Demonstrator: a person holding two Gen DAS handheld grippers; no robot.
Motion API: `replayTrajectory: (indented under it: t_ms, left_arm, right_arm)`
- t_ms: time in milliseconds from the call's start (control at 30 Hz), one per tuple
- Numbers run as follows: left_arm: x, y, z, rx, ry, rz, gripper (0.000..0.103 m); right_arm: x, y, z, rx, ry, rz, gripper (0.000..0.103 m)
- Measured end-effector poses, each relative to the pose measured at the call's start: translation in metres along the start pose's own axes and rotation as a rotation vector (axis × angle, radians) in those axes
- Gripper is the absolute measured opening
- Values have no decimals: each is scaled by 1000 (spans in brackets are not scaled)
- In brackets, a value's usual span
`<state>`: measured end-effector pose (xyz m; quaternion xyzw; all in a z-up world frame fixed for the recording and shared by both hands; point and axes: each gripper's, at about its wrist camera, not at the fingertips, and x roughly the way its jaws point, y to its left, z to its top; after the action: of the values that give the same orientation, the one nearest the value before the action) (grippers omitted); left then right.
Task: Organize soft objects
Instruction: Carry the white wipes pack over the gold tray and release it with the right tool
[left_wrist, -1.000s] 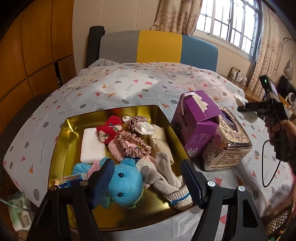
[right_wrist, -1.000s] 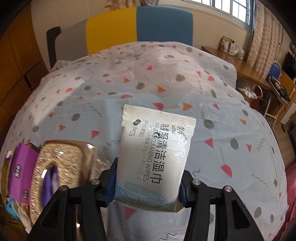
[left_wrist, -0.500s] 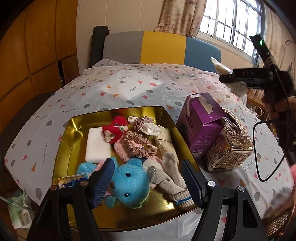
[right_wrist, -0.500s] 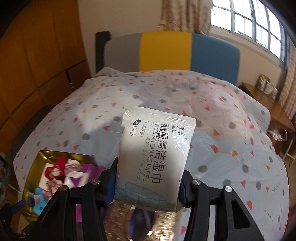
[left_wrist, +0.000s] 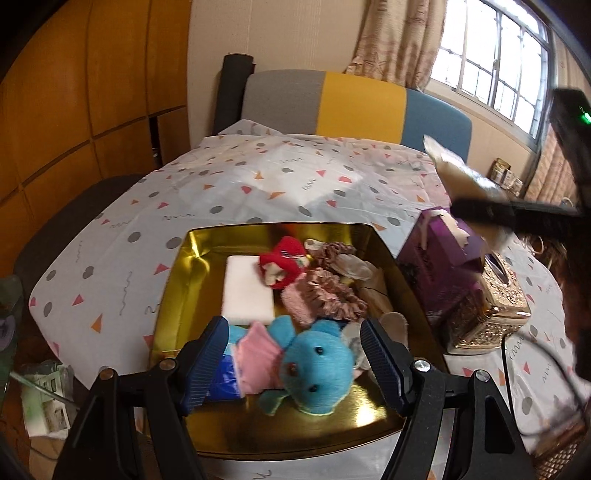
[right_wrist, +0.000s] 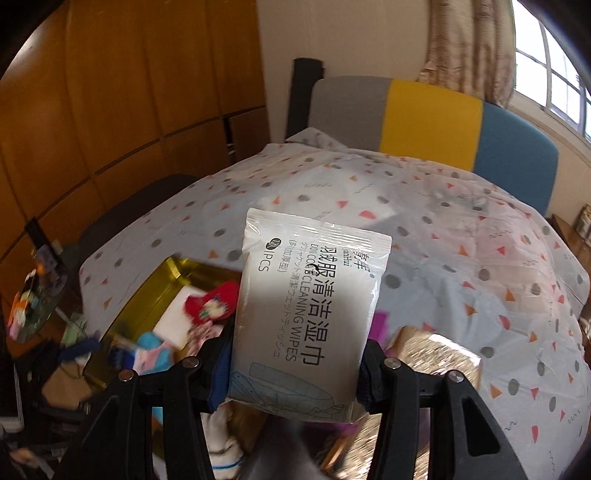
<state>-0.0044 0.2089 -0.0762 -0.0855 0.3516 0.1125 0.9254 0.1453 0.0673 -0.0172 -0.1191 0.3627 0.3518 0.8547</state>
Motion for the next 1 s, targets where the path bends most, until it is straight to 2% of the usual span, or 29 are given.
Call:
replayTrajectory:
  t_ms: [400, 600, 1000]
  left_arm:
    - [-3, 19, -2, -47, -16, 39, 75]
    - [-7, 27, 0, -65, -33, 46, 75]
    - [0, 32, -2, -82, -18, 40, 75]
  right_arm:
    - [11, 58, -47, -96, 105, 97, 53]
    - [47, 72, -44, -78, 172, 43, 53]
    - [119, 58, -40, 50, 287, -57, 53]
